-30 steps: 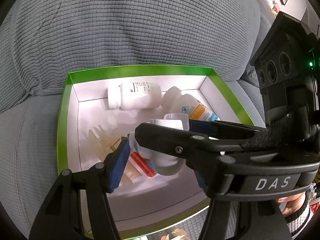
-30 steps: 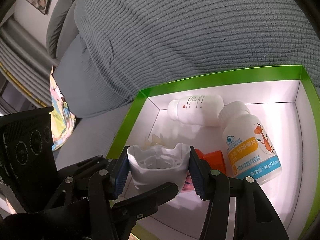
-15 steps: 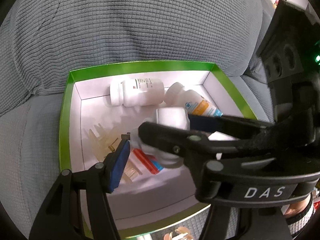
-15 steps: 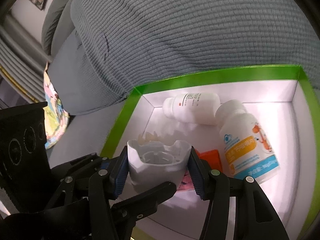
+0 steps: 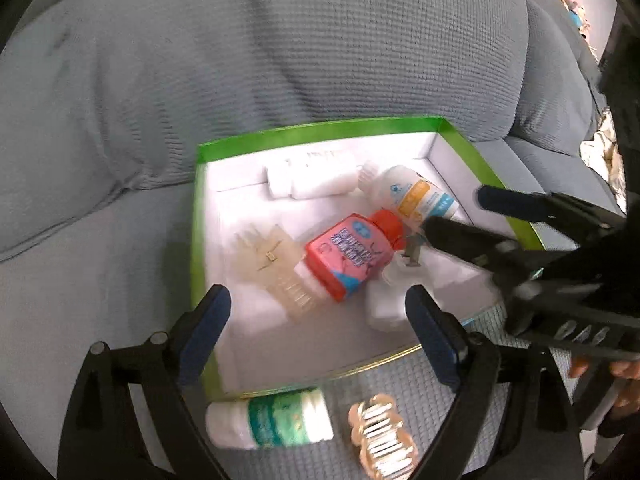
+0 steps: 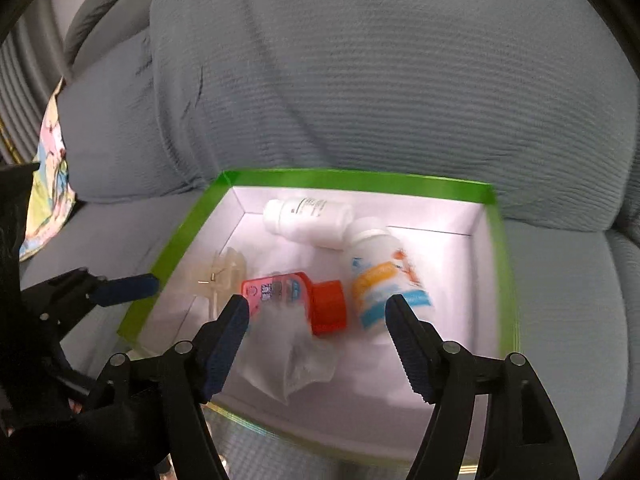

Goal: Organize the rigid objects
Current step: 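Open the right gripper to drop the nozzle into the box, then move the right gripper to the amber plastic hair clip and grasp it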

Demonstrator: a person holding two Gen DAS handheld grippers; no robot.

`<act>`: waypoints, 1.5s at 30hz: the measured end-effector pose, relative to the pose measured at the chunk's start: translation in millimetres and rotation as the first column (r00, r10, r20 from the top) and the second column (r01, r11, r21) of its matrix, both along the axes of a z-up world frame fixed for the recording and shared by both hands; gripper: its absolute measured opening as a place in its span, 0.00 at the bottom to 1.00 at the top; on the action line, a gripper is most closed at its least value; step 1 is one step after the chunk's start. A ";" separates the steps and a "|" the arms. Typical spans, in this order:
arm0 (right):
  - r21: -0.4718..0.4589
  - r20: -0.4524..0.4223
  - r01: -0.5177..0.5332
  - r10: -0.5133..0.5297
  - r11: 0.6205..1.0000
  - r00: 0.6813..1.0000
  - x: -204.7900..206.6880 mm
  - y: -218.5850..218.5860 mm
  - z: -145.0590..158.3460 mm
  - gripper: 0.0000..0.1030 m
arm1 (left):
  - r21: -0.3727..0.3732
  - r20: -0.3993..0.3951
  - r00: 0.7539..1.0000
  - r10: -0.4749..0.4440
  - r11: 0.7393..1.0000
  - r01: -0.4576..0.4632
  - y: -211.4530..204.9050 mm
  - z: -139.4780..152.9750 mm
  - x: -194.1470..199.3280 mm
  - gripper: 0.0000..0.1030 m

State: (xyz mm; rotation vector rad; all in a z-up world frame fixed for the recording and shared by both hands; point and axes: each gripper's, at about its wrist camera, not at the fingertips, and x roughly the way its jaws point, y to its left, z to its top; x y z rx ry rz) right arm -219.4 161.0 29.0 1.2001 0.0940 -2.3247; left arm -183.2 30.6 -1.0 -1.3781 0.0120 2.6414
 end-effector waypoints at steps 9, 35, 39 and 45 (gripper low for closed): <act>-0.090 -0.077 0.046 -0.053 0.995 0.996 44.3 35.0 44.9 0.78 | -0.032 -0.146 0.987 0.065 0.997 -0.070 0.2 29.9 51.4 0.87; -0.188 -0.028 0.013 -0.019 0.982 0.999 180.2 74.1 31.8 0.78 | 0.071 -0.091 0.977 0.192 0.980 -0.186 -20.5 -10.7 191.1 0.87; -0.219 0.051 0.014 -0.003 0.976 0.999 186.3 75.1 6.1 0.78 | 0.116 -0.030 0.981 0.194 0.975 -0.189 -27.4 -30.7 204.9 0.87; -0.309 0.159 0.016 0.035 0.951 0.987 185.3 72.8 -21.5 0.78 | 0.129 0.023 0.981 0.193 0.972 -0.194 -25.6 -47.9 209.0 0.87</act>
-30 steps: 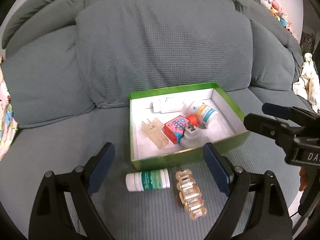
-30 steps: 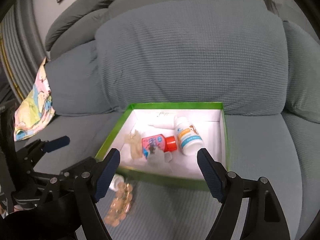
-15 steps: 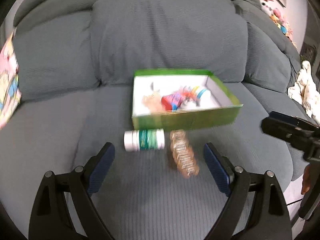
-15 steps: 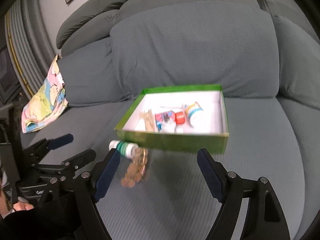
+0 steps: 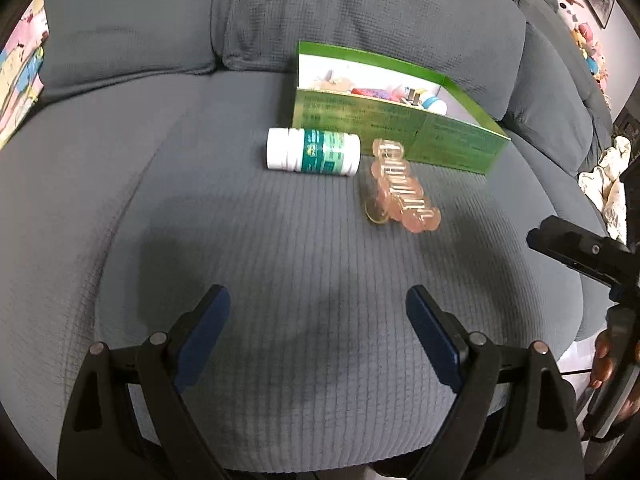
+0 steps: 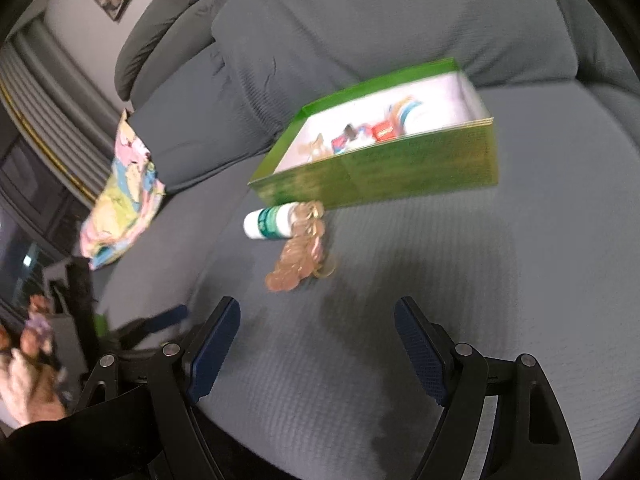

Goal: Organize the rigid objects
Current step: 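Move the right gripper to the amber plastic hair clip and grasp it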

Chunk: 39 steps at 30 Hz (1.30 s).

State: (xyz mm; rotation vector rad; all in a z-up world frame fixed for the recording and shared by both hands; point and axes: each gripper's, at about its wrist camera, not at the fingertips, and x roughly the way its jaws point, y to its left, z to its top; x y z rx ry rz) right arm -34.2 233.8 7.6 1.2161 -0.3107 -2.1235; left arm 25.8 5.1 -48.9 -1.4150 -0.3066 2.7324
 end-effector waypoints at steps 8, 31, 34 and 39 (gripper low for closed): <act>-0.003 0.018 -0.005 0.006 1.000 1.000 -12.7 -12.7 -7.5 0.78 | -0.014 -0.019 0.999 -0.038 0.999 0.038 22.2 3.1 -14.8 0.87; 0.016 0.034 -0.056 0.055 0.998 0.998 -64.4 -30.8 -22.7 0.78 | -0.002 -0.024 0.994 -0.105 0.994 0.105 31.7 -4.0 -60.6 0.87; 0.021 0.049 -0.067 0.066 0.998 0.997 -69.5 -33.4 -26.8 0.78 | 0.028 -0.016 0.994 -0.109 0.994 0.110 26.8 -9.7 -61.4 0.87; 0.017 0.074 -0.098 0.097 0.995 0.993 -77.1 -43.3 -32.8 0.78 | 0.052 -0.014 0.992 -0.127 0.990 0.128 28.4 -13.4 -61.0 0.86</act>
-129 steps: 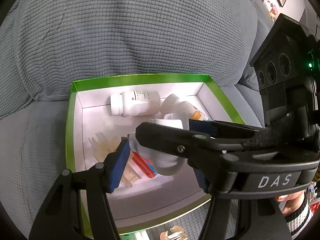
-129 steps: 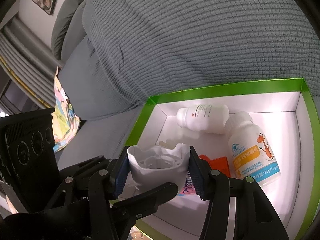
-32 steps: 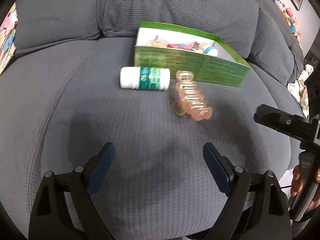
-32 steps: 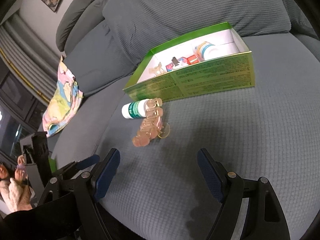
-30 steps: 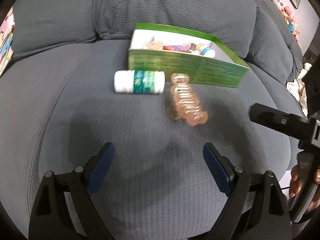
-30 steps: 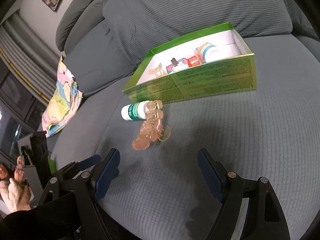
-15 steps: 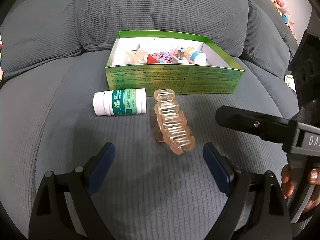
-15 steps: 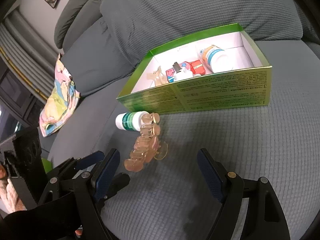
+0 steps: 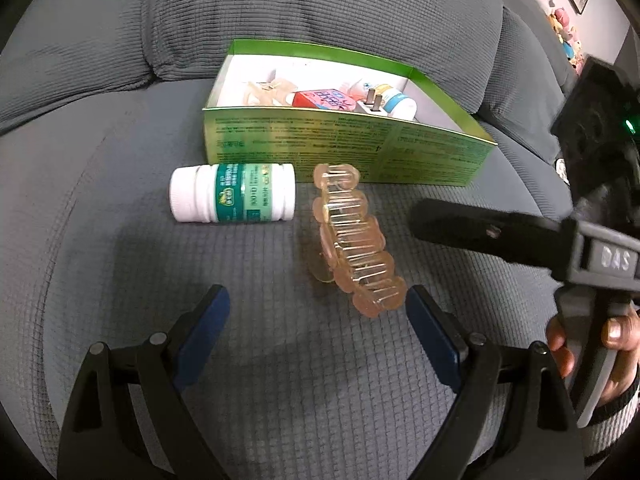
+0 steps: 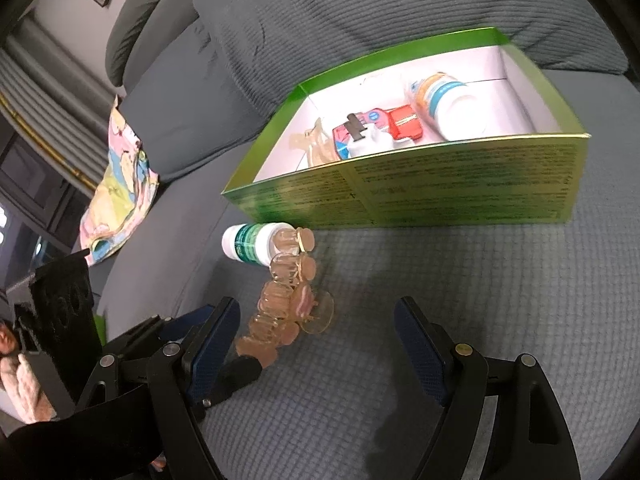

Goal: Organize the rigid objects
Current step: 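Move the right gripper to the amber plastic hair clip and grasp it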

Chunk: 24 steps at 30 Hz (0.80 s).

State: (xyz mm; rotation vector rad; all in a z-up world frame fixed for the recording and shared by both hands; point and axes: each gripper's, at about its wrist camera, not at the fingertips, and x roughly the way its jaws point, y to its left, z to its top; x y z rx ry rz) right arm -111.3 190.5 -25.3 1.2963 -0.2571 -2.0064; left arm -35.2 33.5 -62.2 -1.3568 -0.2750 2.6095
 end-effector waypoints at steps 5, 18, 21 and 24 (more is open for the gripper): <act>-0.008 0.023 -0.049 0.049 0.999 0.999 -14.0 -21.0 -3.4 0.78 | 0.041 0.007 0.999 -0.045 0.998 0.045 7.9 -0.8 -3.6 0.86; 0.015 0.069 -0.151 0.149 0.988 0.986 -36.9 -51.6 -26.1 0.68 | 0.070 0.034 0.999 -0.039 0.997 0.037 11.9 -8.8 -24.7 0.64; 0.018 0.070 -0.161 0.159 0.987 0.985 -38.1 -51.3 -29.3 0.63 | 0.079 0.061 0.997 -0.037 0.996 0.033 11.7 -16.1 -29.0 0.60; 0.011 0.074 -0.170 0.169 0.985 0.983 -39.6 -50.8 -30.3 0.51 | 0.067 0.055 0.998 -0.027 0.997 0.023 14.0 -15.9 -30.6 0.58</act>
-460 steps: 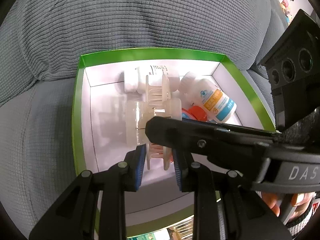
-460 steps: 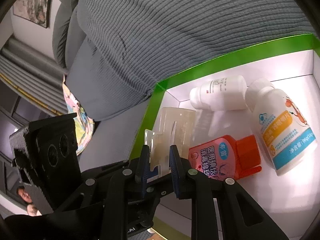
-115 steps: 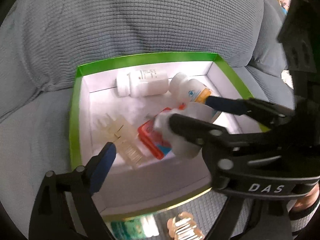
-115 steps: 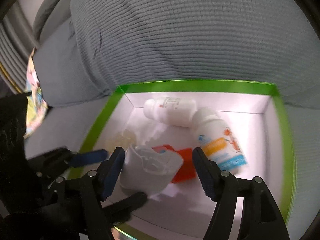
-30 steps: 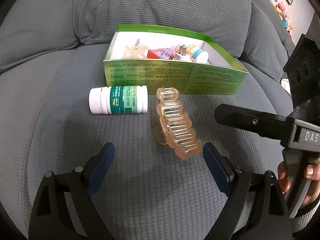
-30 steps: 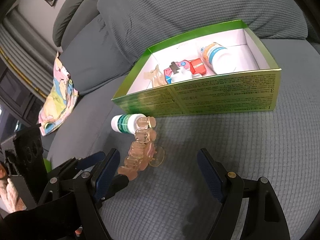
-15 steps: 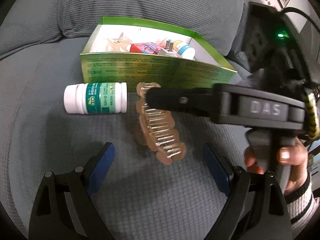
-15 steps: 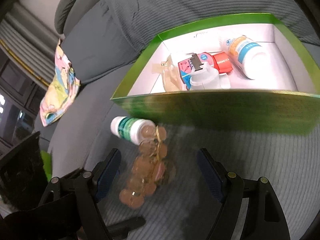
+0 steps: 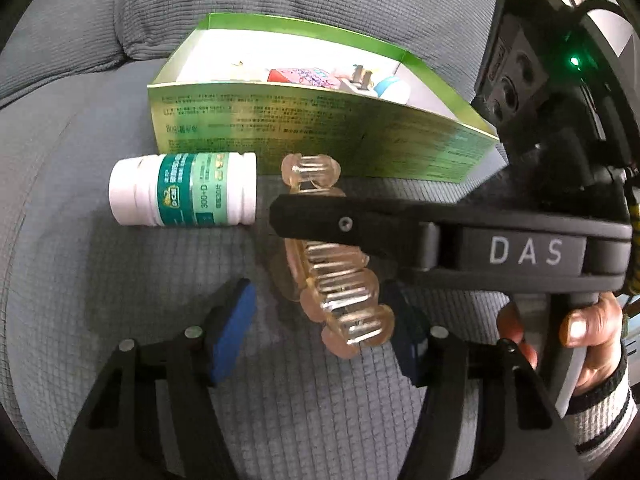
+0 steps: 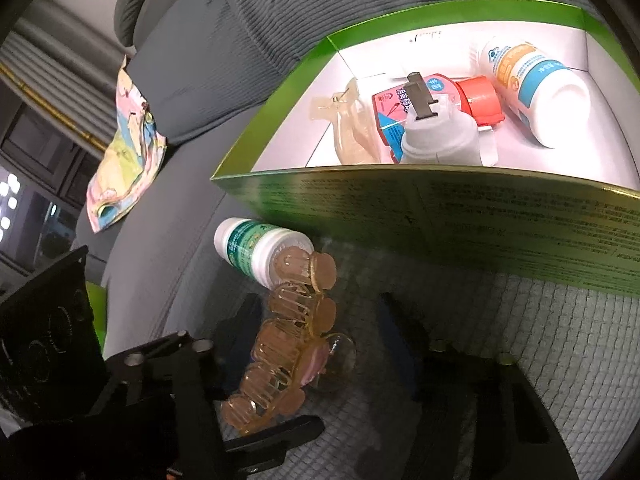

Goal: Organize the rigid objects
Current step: 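Move the right gripper to the amber plastic hair clip and grasp it, then lift the amber hair clip with the right gripper and carry it over the box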

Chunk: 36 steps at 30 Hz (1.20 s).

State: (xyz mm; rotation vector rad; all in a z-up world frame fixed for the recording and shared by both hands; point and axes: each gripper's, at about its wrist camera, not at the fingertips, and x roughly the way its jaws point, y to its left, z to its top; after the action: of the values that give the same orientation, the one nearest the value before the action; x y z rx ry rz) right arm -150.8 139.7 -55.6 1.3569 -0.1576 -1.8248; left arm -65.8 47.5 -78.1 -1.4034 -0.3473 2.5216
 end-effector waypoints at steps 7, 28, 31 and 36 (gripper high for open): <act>-0.042 -0.012 -0.013 0.013 0.999 1.000 6.0 -0.2 2.1 0.36 | 0.027 0.007 1.000 0.014 1.000 -0.014 -3.2 -2.6 -0.2 0.49; -0.095 -0.224 0.031 -0.052 0.995 0.973 75.6 31.8 81.7 0.31 | -0.090 -0.154 0.978 -0.139 0.988 0.126 16.1 62.4 53.0 0.33; -0.103 -0.265 0.033 -0.059 0.994 0.962 85.4 34.1 102.1 0.31 | -0.105 -0.193 0.970 -0.146 0.986 0.128 18.6 78.4 61.7 0.33; -0.113 -0.332 0.025 -0.061 0.993 0.941 99.7 30.5 134.8 0.31 | -0.132 -0.250 0.956 -0.155 0.983 0.125 18.5 102.5 71.9 0.33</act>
State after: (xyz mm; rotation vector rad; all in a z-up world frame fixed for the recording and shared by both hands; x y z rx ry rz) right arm -51.1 170.2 79.2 0.9578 -0.1037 -2.0242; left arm 6.1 66.0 24.4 -1.0706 -0.0520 2.5978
